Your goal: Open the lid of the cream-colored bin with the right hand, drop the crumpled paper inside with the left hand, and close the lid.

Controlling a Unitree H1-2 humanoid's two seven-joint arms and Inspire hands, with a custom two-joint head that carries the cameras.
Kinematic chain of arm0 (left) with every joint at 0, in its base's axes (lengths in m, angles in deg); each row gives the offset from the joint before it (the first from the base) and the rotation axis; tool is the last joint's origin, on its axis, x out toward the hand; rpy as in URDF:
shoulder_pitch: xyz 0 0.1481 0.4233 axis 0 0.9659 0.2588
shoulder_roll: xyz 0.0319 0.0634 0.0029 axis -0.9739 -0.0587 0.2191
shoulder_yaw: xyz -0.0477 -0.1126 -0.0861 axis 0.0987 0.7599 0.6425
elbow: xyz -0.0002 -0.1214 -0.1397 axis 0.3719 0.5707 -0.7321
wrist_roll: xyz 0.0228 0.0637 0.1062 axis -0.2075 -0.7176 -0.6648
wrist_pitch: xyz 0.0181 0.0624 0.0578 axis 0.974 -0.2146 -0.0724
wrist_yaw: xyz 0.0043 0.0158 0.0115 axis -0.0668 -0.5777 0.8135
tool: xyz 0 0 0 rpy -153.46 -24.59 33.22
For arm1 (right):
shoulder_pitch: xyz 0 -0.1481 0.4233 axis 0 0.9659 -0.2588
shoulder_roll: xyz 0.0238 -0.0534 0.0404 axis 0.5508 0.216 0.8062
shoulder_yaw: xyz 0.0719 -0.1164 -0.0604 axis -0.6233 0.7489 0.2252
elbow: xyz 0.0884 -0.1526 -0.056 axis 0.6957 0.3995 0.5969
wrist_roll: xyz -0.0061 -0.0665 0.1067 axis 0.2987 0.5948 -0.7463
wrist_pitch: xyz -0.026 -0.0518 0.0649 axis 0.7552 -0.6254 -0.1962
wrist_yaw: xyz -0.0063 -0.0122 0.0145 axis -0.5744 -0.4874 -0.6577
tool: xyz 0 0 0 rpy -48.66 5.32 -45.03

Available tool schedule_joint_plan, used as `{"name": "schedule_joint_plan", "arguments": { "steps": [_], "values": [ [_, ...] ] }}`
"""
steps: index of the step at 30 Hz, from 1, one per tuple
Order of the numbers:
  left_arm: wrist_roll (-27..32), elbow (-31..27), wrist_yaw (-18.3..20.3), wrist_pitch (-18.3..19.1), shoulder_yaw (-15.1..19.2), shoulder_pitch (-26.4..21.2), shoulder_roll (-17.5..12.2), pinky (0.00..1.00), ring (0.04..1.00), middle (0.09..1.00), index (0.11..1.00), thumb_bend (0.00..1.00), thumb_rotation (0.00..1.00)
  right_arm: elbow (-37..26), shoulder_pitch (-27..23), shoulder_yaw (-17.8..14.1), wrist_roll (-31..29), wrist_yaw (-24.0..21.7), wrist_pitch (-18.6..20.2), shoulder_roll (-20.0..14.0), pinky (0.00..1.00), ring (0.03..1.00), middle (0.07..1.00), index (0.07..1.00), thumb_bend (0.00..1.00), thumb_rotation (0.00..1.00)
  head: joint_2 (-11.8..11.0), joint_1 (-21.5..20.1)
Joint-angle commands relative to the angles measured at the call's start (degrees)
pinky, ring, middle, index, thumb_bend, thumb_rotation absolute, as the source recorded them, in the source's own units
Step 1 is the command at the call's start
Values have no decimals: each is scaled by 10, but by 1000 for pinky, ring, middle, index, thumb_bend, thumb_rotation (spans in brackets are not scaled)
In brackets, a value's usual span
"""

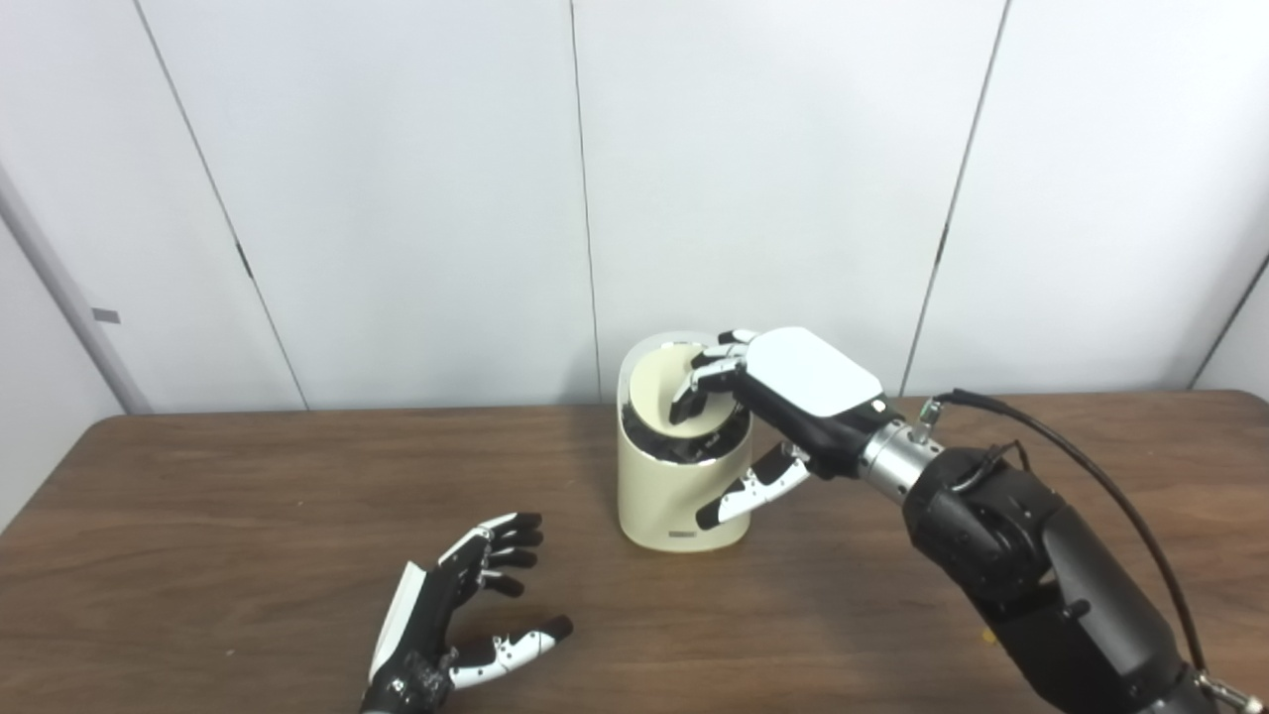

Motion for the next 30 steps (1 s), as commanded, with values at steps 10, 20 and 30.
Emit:
{"name": "schedule_joint_plan", "arguments": {
  "steps": [10, 20, 30],
  "values": [
    [-5, -26, -3, 0, 1, 2, -1, 613, 714, 760, 787, 714, 48, 5, -10, 38, 88, -11, -29, -21, 954, 857, 657, 638, 784, 375, 5, 1],
    [-2, -30, -1, 5, 3, 4, -4, 609, 710, 758, 788, 715, 44, 19, -13, 58, 142, 16, -64, -36, 982, 842, 646, 637, 767, 406, 7, 2],
    [-4, -35, -1, 12, 3, 4, -4, 609, 710, 758, 784, 721, 40, -2, 8, -10, 38, 28, -33, 2, 928, 823, 650, 633, 741, 400, 6, 2]
  ]
}}
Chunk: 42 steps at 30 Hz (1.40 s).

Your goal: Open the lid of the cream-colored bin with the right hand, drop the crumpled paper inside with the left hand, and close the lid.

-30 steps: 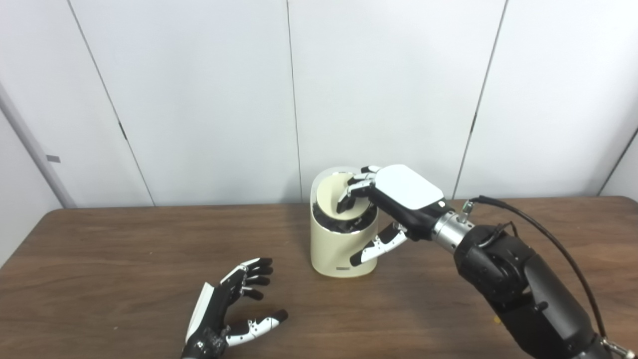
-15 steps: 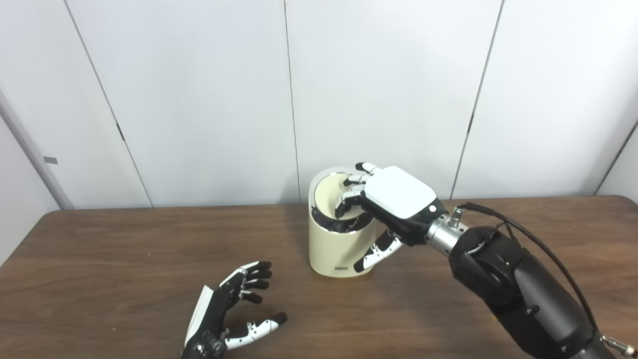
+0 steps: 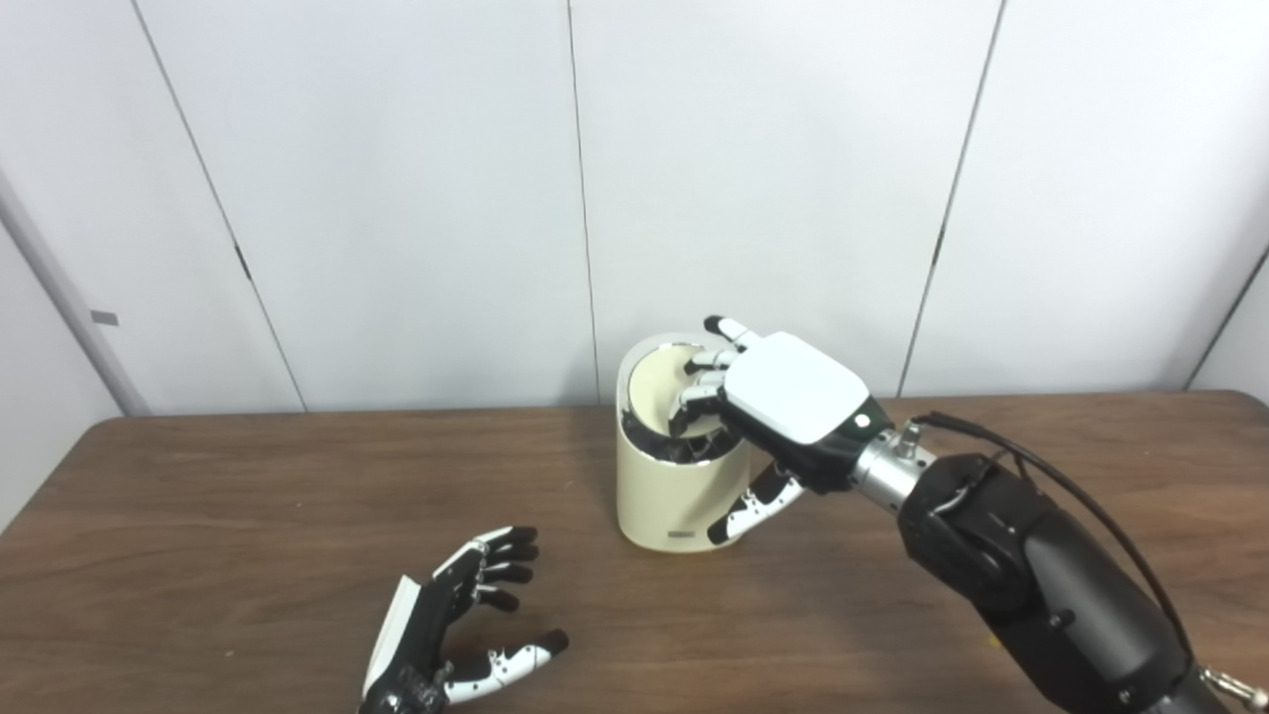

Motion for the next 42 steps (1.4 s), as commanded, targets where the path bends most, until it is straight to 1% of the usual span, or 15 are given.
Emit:
{"name": "schedule_joint_plan", "arguments": {
  "steps": [1, 3, 4, 5, 8, 11, 14, 17, 20, 23, 26, 30, 33, 36, 42],
  "values": [
    [-4, -19, -1, 0, 3, -11, -2, 610, 709, 757, 784, 723, 41, -20, 3, -24, -42, -22, 36, 13, 933, 829, 665, 646, 732, 393, 1, 2],
    [-3, -20, -1, -1, 2, -10, -3, 607, 709, 759, 785, 718, 37, -44, 10, -46, -68, -42, 72, 25, 945, 854, 717, 700, 702, 396, 2, 2],
    [-2, -20, 0, -2, 2, -10, -3, 606, 708, 758, 784, 717, 36, -52, 13, -56, -76, -44, 84, 29, 915, 856, 734, 721, 688, 408, 2, 1],
    [-1, -20, 0, -2, 2, -10, -4, 607, 709, 759, 784, 713, 31, -57, 15, -66, -82, -39, 91, 33, 892, 856, 749, 738, 679, 424, 2, 1],
    [-2, -20, 1, -2, 2, -11, -4, 608, 709, 760, 786, 712, 29, -65, 19, -91, -95, -20, 103, 41, 888, 840, 763, 761, 688, 448, 2, -1],
    [-2, -20, 1, -1, 2, -12, -4, 622, 717, 764, 788, 711, 33, -75, 22, -108, -102, -25, 122, 44, 855, 858, 799, 782, 676, 499, 3, -1],
    [-1, -19, 1, -1, 3, -13, -5, 622, 721, 763, 787, 715, 49, -88, 34, -129, -125, -19, 135, 50, 741, 832, 808, 793, 671, 490, 3, -1],
    [0, -20, 1, -2, 4, -14, -5, 615, 719, 762, 789, 719, 54, -80, 57, -147, -159, 5, 117, 53, 669, 804, 821, 809, 679, 481, 3, -1],
    [3, -20, 3, -2, 5, -15, -6, 620, 724, 764, 791, 717, 57, -77, 86, -161, -192, 20, 107, 54, 693, 830, 874, 854, 689, 459, 2, -5],
    [6, -21, 4, -7, 5, -16, -7, 614, 718, 763, 792, 711, 43, -78, 126, -177, -238, 31, 100, 62, 666, 809, 875, 871, 695, 453, 0, -4],
    [5, -18, 2, -13, 6, -16, -6, 601, 712, 760, 789, 713, 48, -69, 166, -183, -272, 46, 78, 70, 657, 807, 876, 872, 712, 453, 3, -6],
    [11, -19, 4, -11, 7, -17, -6, 619, 721, 763, 789, 710, 46, -52, 209, -187, -313, 59, 53, 83, 682, 827, 900, 893, 727, 423, 3, -5],
    [12, -21, 5, -12, 7, -18, -8, 628, 726, 769, 790, 706, 45, -39, 230, -183, -322, 71, 31, 88, 688, 835, 914, 901, 701, 390, 2, -6],
    [11, -20, 5, -18, 7, -19, -9, 631, 727, 769, 791, 701, 47, -28, 244, -183, -327, 83, 16, 94, 661, 834, 915, 901, 715, 435, 3, -6],
    [14, -23, 5, -22, 9, -24, -12, 621, 723, 767, 794, 697, 59, -26, 259, -183, -325, 99, 13, 101, 659, 821, 901, 896, 722, 424, 5, -14]
  ]
}}
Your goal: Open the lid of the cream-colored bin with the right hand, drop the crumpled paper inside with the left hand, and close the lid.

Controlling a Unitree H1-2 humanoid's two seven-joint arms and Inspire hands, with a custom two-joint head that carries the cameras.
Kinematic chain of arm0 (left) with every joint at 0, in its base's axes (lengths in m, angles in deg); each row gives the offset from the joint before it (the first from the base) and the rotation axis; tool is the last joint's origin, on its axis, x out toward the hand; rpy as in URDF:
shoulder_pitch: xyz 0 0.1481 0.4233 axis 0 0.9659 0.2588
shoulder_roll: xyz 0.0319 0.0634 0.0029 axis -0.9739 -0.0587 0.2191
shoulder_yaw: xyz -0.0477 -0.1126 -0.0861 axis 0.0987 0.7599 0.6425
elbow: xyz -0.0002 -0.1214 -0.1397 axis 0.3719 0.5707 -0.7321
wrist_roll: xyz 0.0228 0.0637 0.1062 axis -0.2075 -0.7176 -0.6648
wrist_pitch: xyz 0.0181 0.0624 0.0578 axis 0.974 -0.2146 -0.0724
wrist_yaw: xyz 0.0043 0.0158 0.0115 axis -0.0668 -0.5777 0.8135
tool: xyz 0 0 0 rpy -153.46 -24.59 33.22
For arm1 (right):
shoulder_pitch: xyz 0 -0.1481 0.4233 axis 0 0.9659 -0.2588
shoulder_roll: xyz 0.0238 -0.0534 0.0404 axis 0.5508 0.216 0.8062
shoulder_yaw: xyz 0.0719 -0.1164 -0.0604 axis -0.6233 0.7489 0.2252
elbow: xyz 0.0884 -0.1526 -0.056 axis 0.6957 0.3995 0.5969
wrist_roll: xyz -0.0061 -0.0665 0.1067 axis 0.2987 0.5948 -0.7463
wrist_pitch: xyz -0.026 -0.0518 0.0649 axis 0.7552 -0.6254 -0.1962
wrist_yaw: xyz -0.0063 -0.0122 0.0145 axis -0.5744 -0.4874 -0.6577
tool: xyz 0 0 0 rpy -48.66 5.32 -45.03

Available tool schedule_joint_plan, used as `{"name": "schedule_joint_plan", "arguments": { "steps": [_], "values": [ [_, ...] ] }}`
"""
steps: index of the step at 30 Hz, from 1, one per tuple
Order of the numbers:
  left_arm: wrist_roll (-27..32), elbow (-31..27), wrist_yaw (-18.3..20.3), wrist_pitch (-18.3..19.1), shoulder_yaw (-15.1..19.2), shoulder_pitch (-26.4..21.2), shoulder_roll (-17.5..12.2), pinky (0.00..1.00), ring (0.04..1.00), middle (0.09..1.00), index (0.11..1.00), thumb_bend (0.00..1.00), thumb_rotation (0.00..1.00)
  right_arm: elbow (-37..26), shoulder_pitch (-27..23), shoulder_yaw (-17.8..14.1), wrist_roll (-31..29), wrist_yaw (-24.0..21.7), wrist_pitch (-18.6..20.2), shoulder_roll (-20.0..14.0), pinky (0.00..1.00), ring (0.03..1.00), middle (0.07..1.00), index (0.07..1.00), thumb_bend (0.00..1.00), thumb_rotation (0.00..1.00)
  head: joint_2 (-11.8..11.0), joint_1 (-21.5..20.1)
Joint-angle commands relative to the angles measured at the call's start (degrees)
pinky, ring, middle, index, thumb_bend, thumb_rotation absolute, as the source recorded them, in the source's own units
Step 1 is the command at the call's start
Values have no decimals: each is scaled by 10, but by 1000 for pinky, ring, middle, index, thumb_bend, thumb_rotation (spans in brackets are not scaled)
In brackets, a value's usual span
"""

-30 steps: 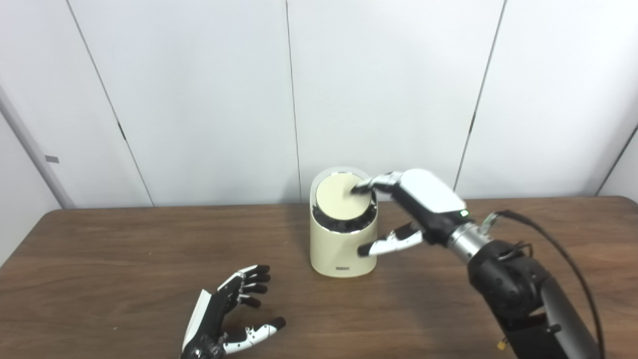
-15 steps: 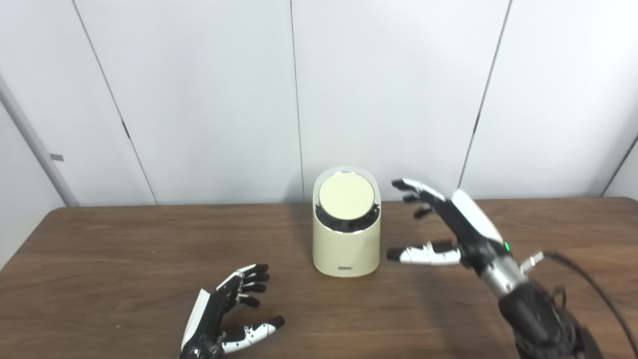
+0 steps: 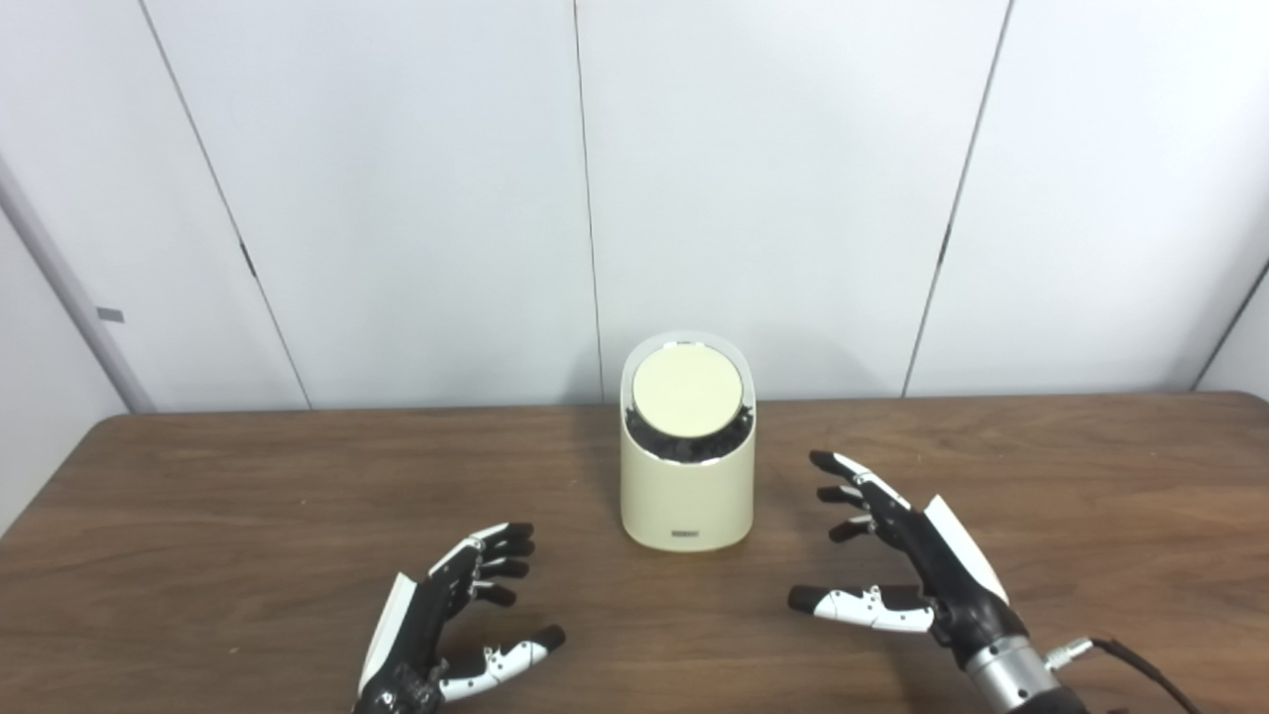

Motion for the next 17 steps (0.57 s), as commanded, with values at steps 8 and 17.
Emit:
{"name": "schedule_joint_plan", "arguments": {
  "steps": [8, 17],
  "values": [
    [19, -37, 9, -4, 6, -30, -5, 601, 720, 776, 802, 697, 110, -5, -8, -5, -12, 17, -32, -1, 667, 816, 892, 891, 732, 449, 8, -4],
    [41, -61, 26, 25, 12, -46, -6, 613, 738, 795, 825, 711, 118, -7, -2, -10, -18, 19, -38, 2, 685, 818, 892, 888, 714, 417, 11, -8]
  ]
}}
